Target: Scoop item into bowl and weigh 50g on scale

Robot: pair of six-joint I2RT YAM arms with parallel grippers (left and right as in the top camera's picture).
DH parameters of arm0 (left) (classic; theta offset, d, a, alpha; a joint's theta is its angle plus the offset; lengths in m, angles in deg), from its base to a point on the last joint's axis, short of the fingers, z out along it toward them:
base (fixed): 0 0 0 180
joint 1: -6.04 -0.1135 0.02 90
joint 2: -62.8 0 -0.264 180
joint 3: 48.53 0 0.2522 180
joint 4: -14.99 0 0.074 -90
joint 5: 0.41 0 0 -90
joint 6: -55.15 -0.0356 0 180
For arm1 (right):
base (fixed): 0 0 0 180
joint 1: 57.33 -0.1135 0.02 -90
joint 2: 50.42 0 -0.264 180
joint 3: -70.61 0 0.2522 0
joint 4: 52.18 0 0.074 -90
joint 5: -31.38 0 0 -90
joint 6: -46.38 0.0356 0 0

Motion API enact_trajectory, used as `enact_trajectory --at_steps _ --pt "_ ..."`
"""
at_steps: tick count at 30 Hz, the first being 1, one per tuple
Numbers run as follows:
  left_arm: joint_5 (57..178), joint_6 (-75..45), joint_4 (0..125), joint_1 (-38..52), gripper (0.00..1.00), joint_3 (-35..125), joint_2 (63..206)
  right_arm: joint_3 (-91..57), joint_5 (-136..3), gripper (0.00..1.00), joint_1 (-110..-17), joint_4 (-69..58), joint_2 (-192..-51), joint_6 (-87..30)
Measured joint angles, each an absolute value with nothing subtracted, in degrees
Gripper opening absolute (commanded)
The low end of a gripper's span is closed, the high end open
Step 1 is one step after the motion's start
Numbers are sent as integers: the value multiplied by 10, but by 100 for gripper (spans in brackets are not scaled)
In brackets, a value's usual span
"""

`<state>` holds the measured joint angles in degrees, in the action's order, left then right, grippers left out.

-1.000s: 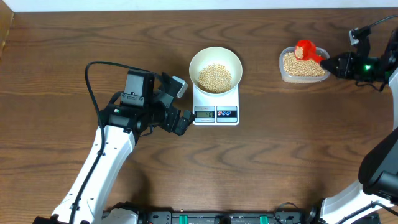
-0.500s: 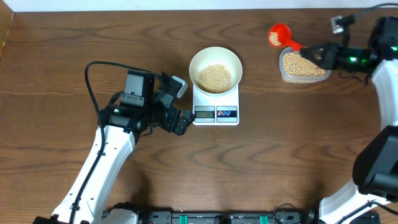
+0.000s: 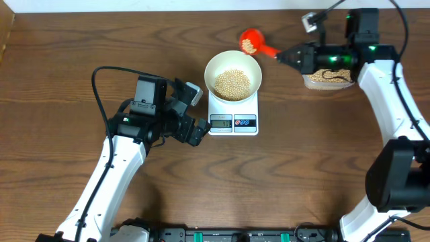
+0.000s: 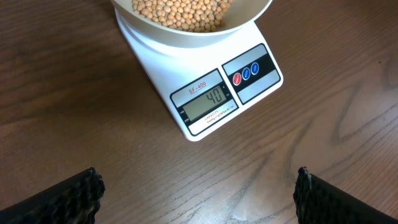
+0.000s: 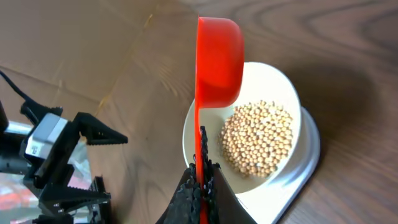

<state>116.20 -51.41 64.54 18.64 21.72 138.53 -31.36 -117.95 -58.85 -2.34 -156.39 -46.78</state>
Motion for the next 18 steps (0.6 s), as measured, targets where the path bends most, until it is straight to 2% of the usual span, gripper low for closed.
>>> enact_trajectory --at_steps 8,18 --pt "1162 -514 645 186 100 217 1385 -313 -1144 1 -612 6 -1564 -491" --pt "1162 -514 646 186 100 217 1385 -312 -1068 1 -645 47 -1564 -576"
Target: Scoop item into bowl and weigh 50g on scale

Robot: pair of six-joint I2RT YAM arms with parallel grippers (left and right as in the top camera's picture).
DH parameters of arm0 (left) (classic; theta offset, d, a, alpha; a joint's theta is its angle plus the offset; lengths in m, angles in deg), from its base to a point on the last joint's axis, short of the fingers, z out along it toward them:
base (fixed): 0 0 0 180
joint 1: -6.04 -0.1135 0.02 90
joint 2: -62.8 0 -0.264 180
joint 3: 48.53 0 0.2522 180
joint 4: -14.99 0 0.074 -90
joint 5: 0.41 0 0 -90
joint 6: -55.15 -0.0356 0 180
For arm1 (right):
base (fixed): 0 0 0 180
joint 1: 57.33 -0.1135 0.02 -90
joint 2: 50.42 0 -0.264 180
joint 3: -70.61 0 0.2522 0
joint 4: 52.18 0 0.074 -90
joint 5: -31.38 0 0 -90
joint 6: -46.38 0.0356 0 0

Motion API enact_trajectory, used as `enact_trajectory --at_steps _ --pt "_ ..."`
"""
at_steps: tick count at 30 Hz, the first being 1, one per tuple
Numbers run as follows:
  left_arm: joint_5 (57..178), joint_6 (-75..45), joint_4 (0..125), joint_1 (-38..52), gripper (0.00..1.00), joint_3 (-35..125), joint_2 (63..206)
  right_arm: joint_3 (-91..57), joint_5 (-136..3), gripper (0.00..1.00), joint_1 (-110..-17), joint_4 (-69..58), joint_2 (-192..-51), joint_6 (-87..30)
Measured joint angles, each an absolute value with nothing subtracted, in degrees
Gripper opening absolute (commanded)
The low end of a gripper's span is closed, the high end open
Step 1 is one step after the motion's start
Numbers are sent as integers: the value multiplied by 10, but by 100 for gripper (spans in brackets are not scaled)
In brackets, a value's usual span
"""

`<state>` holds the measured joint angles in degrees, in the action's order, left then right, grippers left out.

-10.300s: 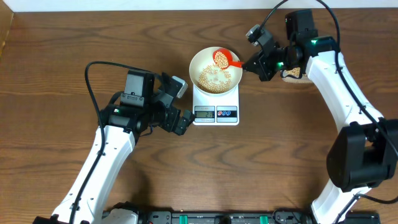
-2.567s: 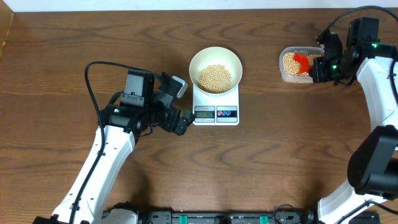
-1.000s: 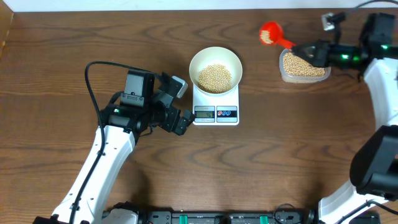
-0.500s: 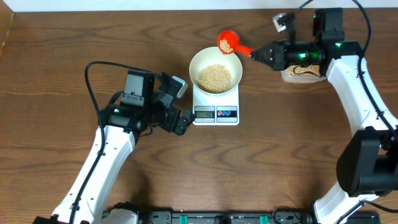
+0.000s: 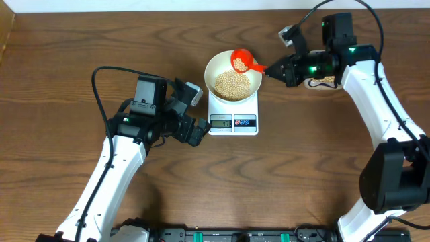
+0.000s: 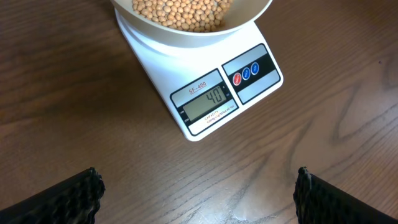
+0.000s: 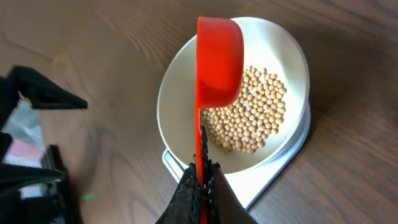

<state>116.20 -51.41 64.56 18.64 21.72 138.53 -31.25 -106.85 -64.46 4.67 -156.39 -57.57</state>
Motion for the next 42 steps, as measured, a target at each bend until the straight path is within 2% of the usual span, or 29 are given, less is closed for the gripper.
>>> enact_trajectory --at_steps 17,26,42 --pt "1162 -514 646 186 100 217 1385 -312 -962 1 -693 45 -1564 -757" --pt "1162 -514 646 186 100 217 1385 -312 -947 1 -697 43 -1564 -795" --pt "1162 -514 645 186 100 217 1385 -312 -919 1 -704 38 -1564 -928"
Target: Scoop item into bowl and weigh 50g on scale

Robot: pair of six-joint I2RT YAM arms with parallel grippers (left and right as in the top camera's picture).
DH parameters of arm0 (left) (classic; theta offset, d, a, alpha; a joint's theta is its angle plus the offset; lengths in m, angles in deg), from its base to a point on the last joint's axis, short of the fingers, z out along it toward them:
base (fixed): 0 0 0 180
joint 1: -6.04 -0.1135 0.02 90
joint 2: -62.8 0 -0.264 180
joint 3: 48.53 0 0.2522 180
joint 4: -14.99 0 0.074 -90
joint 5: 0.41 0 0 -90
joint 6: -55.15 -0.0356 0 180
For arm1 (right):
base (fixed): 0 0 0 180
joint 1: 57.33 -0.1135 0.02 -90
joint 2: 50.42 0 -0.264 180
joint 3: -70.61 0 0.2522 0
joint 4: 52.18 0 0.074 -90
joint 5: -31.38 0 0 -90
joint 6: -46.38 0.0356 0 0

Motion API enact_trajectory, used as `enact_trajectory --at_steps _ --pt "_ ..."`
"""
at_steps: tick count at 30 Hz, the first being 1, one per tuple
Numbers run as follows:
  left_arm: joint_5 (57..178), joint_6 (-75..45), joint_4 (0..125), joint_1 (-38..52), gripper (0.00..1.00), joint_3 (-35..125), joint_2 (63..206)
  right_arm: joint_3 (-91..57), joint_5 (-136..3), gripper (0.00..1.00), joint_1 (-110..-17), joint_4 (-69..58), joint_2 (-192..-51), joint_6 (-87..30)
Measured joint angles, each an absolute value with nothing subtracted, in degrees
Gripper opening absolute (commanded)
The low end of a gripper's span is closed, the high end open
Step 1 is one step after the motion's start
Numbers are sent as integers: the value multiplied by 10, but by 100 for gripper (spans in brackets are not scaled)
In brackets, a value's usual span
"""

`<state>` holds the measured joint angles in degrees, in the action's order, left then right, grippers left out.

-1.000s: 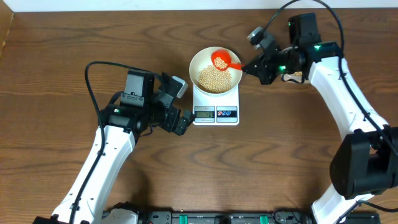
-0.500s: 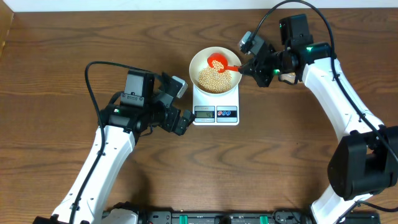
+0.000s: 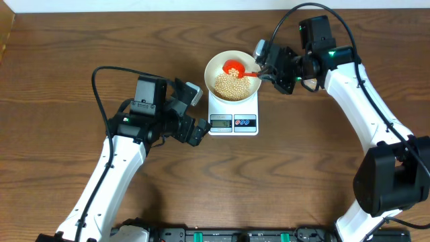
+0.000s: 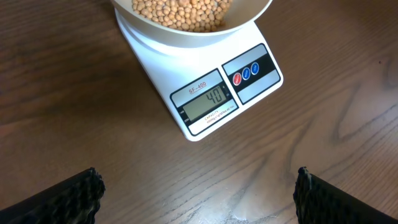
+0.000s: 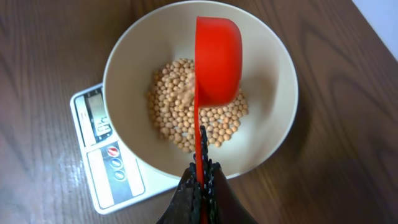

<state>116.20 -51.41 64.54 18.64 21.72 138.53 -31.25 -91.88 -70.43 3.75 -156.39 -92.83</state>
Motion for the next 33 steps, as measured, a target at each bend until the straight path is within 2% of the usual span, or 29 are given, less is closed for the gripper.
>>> enact_trajectory --at_steps 25,33 --pt "1162 -514 646 186 100 217 1385 -312 -903 1 -704 -27 -1564 -942" --pt "1162 -514 645 186 100 217 1385 -312 -964 1 -692 -57 -1564 -874"
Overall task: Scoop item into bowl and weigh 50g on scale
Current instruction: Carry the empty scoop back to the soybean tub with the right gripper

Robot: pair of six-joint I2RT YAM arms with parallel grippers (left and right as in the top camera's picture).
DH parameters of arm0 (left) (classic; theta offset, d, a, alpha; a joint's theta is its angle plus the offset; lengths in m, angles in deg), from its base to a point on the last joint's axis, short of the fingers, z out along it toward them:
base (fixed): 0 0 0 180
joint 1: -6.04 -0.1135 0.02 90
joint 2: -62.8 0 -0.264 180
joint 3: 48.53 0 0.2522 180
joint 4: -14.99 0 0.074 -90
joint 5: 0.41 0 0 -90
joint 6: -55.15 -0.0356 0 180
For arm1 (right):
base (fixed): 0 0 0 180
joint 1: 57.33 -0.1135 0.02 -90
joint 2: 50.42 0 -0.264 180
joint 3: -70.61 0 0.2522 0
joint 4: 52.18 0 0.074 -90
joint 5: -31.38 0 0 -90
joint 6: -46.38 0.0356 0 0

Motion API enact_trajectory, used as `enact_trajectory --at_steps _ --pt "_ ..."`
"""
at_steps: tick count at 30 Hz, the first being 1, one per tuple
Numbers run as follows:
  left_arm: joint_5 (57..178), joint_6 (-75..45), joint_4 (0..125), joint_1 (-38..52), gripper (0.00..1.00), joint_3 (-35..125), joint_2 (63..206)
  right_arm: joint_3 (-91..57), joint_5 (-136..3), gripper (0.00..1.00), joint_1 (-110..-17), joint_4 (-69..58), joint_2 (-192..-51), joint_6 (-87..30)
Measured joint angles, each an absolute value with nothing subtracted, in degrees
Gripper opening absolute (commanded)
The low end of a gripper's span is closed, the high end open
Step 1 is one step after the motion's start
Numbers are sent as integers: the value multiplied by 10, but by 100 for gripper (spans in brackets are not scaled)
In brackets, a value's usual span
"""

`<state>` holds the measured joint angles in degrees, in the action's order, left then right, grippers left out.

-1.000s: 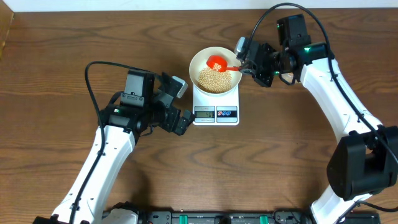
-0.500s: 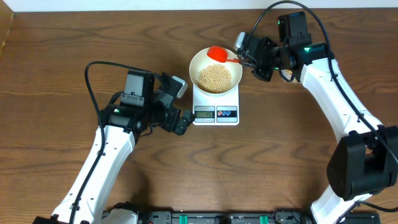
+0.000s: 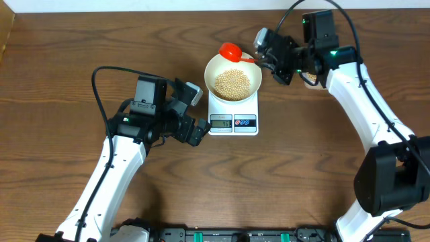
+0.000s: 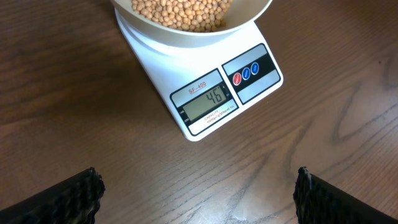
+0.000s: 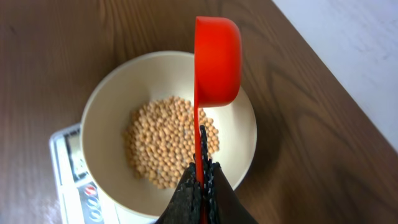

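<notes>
A cream bowl [image 3: 250, 67] of soybeans [image 3: 232, 82] sits on a white scale [image 3: 233, 122] at the table's middle; its display [image 4: 207, 102] reads 46. My right gripper [image 5: 201, 169] is shut on the handle of a red scoop [image 3: 230, 51], held above the bowl's far rim; in the overhead view its cup shows plain red with no beans. My left gripper [image 4: 198, 190] is open, low over bare wood just left of the scale, nothing between its fingers [image 4: 81, 190].
A bean container [image 3: 310, 78] at the back right is mostly hidden behind the right arm. The table's far edge runs just behind the bowl [image 5: 336, 68]. Cables hang from both arms.
The right gripper has drawn the scoop from over the beans to the bowl's far rim, its cup now empty. The scale reading went from 40 to 46. Left arm unchanged.
The right gripper held the scoop with beans in it behind the bowl, right of it. Then the scoop was over the bowl's rim, then tilted over the beans, scale at 40. Now it is empty at the far rim and the scale reads 46.
</notes>
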<state>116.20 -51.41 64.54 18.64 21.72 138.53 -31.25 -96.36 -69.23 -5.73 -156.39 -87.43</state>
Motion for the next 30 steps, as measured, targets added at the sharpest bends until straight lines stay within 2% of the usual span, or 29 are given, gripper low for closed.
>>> enact_trajectory --at_steps 10,18,24,30 --pt "1162 -514 645 186 100 217 1385 -312 -1069 1 -617 -67 -1564 -711" --pt "1162 -514 645 186 100 217 1385 -312 -1143 1 -507 -63 -1559 -573" --pt "1162 -514 646 186 100 217 1385 -312 -1142 1 -425 -2 -1551 -516" --pt "1162 -514 645 186 100 217 1385 -312 -1073 1 -397 65 -1551 -503"
